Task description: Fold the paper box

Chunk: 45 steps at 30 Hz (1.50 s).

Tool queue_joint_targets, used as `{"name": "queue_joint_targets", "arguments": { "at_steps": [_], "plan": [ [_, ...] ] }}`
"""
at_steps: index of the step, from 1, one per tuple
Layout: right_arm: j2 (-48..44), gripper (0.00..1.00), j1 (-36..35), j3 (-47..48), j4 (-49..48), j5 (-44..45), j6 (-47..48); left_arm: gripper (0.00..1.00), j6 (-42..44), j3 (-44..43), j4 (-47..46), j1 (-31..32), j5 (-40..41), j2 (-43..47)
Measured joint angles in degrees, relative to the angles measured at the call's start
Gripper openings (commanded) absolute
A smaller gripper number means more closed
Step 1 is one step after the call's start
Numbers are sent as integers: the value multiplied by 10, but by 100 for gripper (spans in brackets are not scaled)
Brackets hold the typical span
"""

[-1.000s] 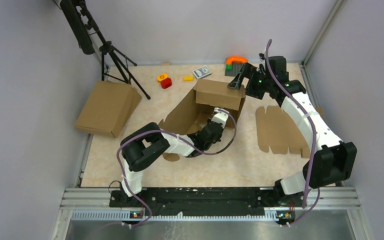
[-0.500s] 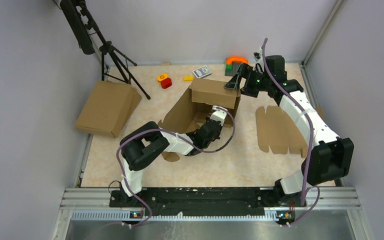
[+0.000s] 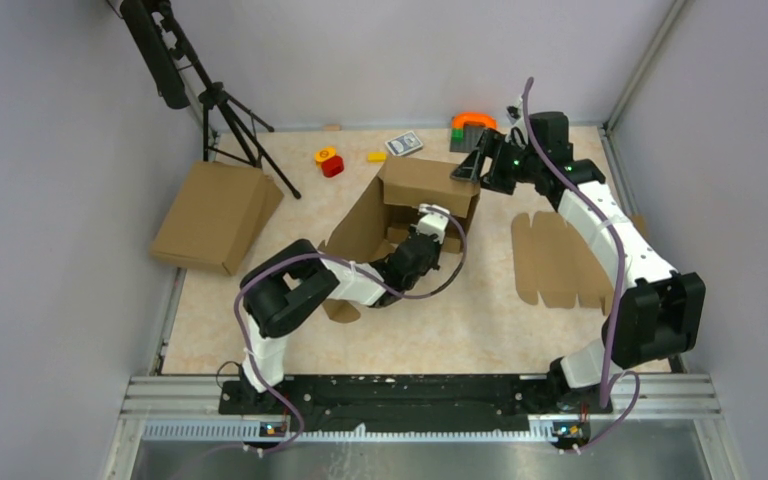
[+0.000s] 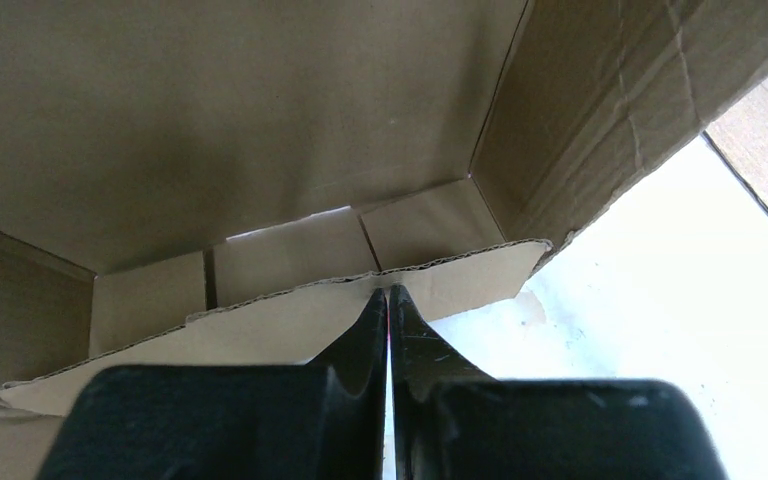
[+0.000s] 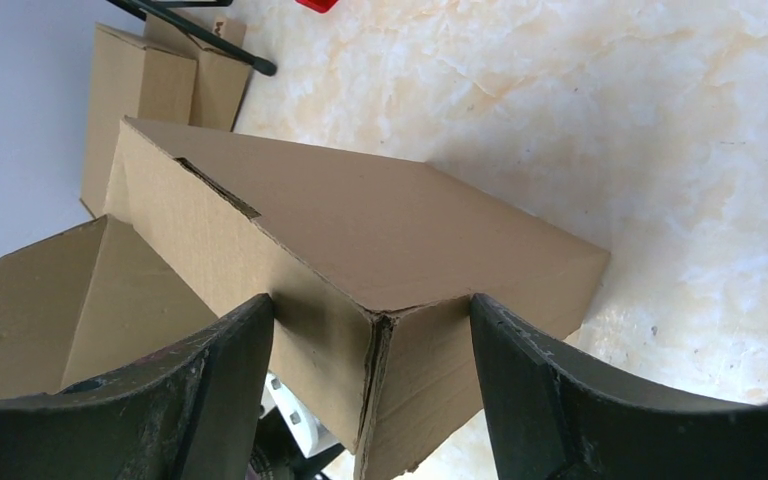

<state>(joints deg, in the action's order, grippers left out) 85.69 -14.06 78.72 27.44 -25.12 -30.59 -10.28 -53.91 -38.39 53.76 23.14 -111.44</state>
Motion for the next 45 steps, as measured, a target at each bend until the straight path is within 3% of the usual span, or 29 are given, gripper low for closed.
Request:
{"name": "queue_joint_targets", "arguments": {
  "at_steps": [16,32,35,39,45],
  "plan": [
    [6,68,3,0,-13,0,1,0,-5,-61,2,-10,-8,-73],
    [15,68,7,0,-23,2,0,0,-53,-183,148,-28,-5,-120],
    [18,73,7,1,-24,2,0,0,-59,-186,157,-28,-2,-120],
    [22,90,7,5,-21,5,0,0,-61,-186,160,-28,-1,-119],
    [22,94,7,5,-13,17,-1,0,-64,-172,165,-28,-5,-107]
  ]
}}
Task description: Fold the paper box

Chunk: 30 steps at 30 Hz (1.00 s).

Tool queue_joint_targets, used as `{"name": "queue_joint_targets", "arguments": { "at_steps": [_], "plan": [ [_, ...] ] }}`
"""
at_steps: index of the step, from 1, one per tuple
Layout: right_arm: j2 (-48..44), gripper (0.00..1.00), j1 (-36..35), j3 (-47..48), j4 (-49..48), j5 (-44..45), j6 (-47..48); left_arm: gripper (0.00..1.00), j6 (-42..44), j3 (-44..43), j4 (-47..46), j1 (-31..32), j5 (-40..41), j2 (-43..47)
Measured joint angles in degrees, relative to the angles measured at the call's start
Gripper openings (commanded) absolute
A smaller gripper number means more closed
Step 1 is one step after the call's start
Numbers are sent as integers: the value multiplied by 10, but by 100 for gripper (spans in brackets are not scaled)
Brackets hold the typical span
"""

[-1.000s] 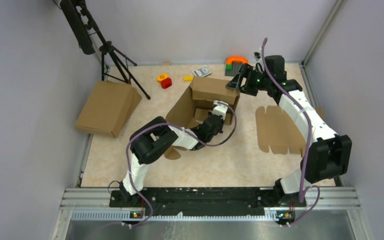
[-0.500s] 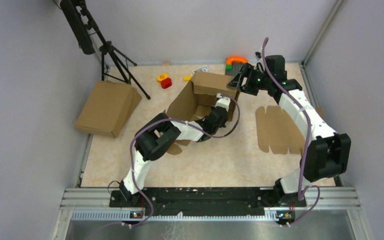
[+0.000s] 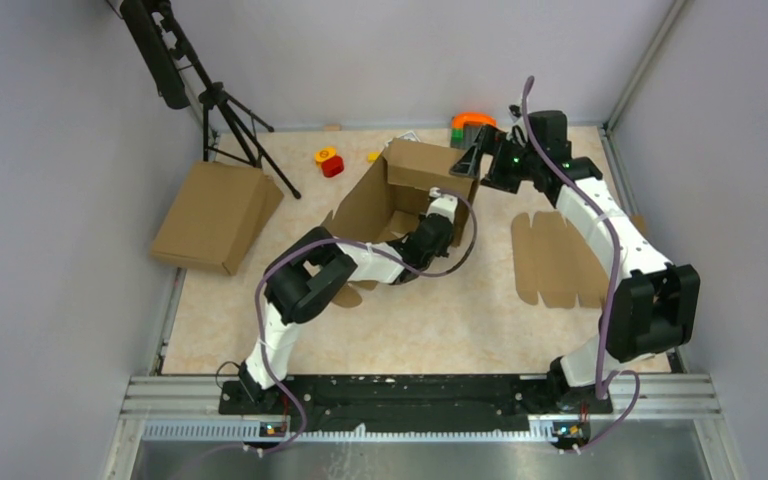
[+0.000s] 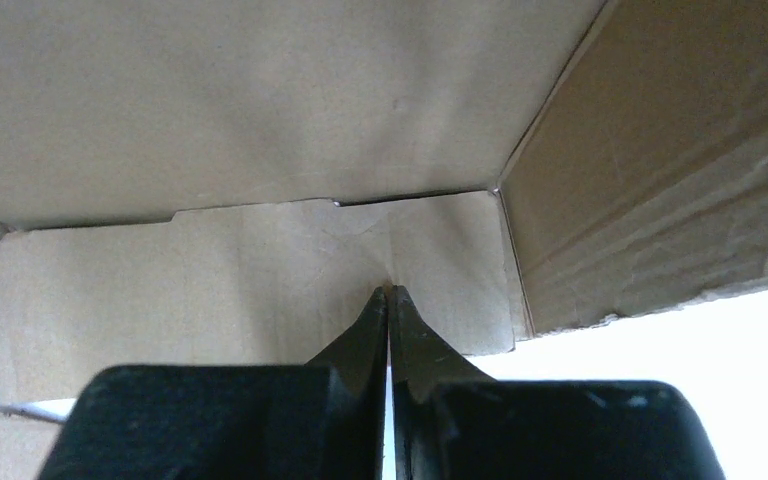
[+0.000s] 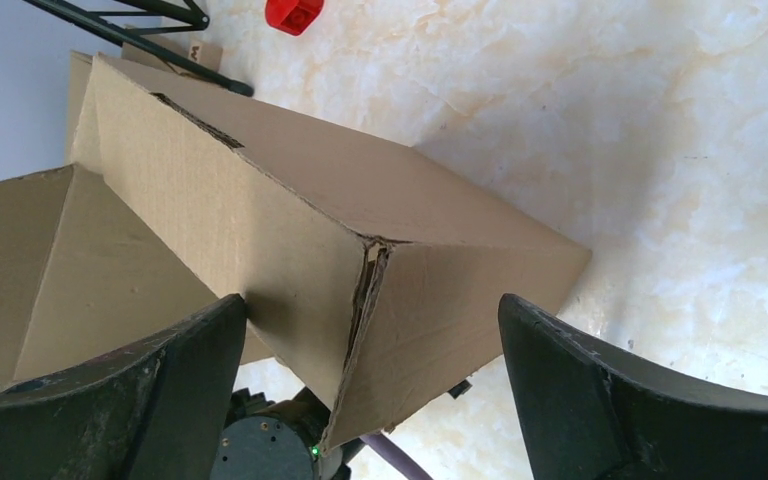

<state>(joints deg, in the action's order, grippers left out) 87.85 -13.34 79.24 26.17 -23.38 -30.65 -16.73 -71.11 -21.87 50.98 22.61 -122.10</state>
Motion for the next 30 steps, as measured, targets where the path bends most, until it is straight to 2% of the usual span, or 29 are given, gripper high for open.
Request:
{"name": "queue_joint_targets", "arguments": {
  "at_steps": [12,18,22,30],
  "plan": [
    [-3,97,0,4,-15,21,-4,0,-5,36,8,0,-11,29],
    [-3,90,-1,4,-40,-1,-4,0,-5,62,9,7,-12,49],
    [-3,77,-7,4,-49,-23,0,0,-5,77,10,10,-12,61],
    [3,70,-14,4,-55,-58,13,0,5,94,31,11,-15,82]
  ]
}}
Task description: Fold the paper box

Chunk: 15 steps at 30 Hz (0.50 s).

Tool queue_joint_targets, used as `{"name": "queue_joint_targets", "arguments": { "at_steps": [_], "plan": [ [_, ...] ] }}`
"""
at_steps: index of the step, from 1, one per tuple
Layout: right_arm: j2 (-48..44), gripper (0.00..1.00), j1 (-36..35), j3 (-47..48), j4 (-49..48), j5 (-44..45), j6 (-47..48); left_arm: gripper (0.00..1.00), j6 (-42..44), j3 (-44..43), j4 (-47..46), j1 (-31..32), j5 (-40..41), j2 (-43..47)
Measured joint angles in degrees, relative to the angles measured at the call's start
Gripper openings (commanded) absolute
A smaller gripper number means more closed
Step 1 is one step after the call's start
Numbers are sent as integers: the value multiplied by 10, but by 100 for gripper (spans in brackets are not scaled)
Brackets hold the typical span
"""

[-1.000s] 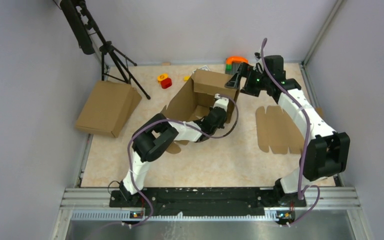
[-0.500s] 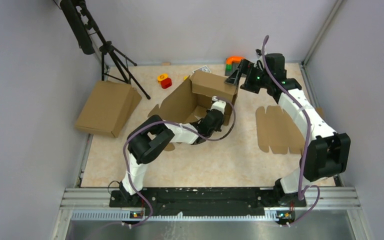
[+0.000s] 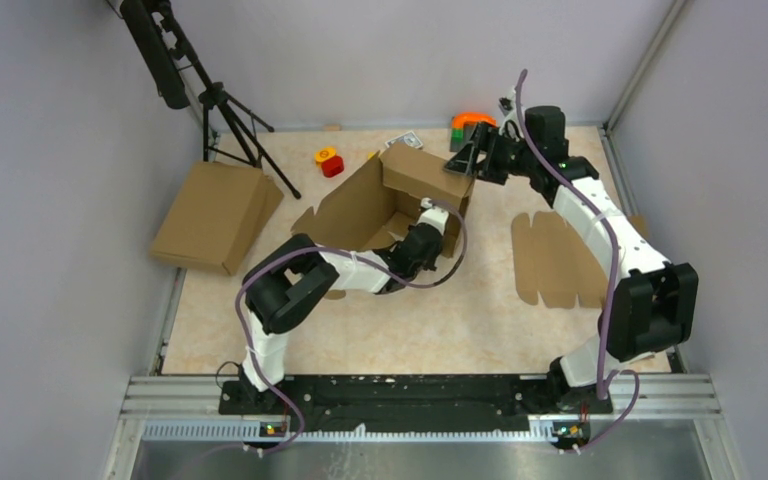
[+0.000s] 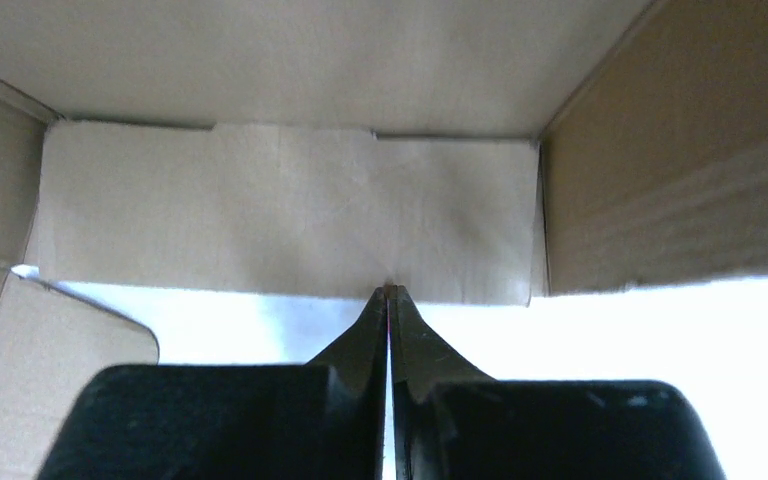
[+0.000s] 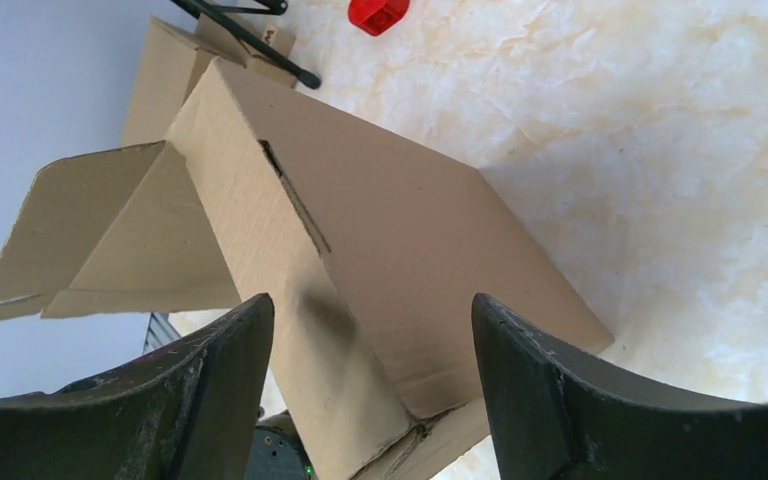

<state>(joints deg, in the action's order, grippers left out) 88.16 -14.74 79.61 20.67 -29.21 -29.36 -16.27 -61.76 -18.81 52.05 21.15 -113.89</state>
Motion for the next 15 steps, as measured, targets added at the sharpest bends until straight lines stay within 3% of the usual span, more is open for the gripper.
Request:
{"name": "queue_joint_targets", "arguments": {
  "at_steps": [6,15],
  "plan": [
    [1,61,-1,0,2,-12,16,0,12,25,17,0,-13,21],
    [2,59,-1,-1,1,-17,24,0,18,50,45,0,-18,59]
  ]
}}
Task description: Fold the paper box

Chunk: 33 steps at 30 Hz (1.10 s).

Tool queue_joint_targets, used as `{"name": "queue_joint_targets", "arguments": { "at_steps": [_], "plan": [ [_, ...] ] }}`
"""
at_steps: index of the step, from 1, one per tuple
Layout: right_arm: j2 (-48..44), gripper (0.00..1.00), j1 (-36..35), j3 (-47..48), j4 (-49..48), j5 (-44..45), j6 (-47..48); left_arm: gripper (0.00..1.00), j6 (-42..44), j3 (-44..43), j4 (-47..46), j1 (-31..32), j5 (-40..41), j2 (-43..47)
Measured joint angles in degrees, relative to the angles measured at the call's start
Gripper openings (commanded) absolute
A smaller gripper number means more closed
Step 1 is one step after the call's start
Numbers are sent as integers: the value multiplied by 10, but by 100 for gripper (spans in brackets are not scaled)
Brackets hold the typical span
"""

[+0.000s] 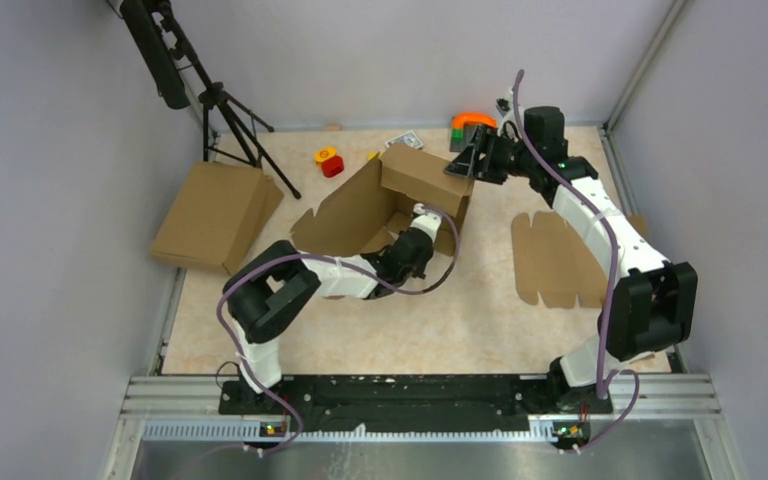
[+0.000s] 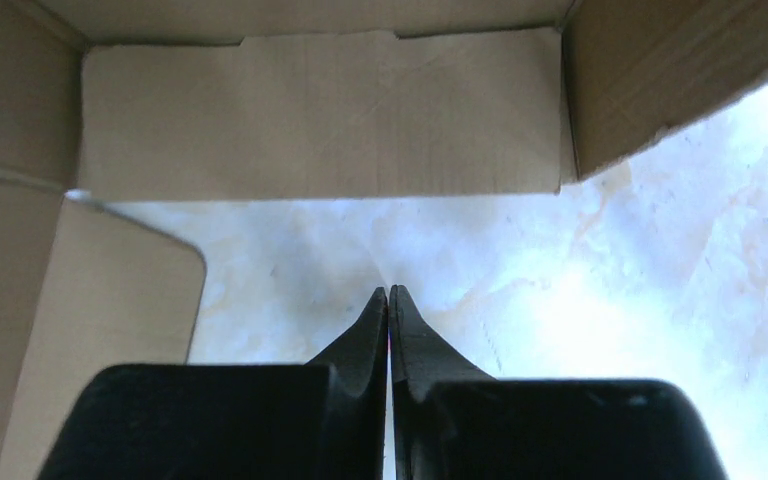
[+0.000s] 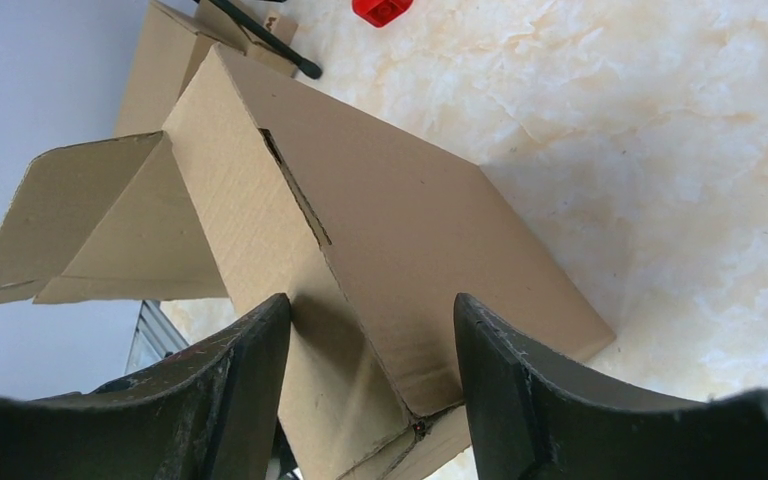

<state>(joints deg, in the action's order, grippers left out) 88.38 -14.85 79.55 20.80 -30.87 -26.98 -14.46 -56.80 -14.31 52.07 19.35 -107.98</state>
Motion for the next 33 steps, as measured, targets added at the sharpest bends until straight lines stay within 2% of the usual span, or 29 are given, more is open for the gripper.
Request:
{"name": "queue_joint_targets", "arguments": {
  "at_steps": [5,10,18,24,33],
  "plan": [
    [0,57,0,0,0,-2,0,0,-7,57,-19,0,16,56],
    [0,57,0,0,-1,-5,0,0,-30,75,-81,-7,39,62],
    [0,56,0,0,-1,-6,0,0,-89,68,-194,-40,57,0],
    [0,55,0,0,-1,-8,0,0,-136,61,-250,-43,72,-46],
    [1,54,0,0,-2,-10,0,0,-179,69,-343,-43,73,-60]
  ]
}}
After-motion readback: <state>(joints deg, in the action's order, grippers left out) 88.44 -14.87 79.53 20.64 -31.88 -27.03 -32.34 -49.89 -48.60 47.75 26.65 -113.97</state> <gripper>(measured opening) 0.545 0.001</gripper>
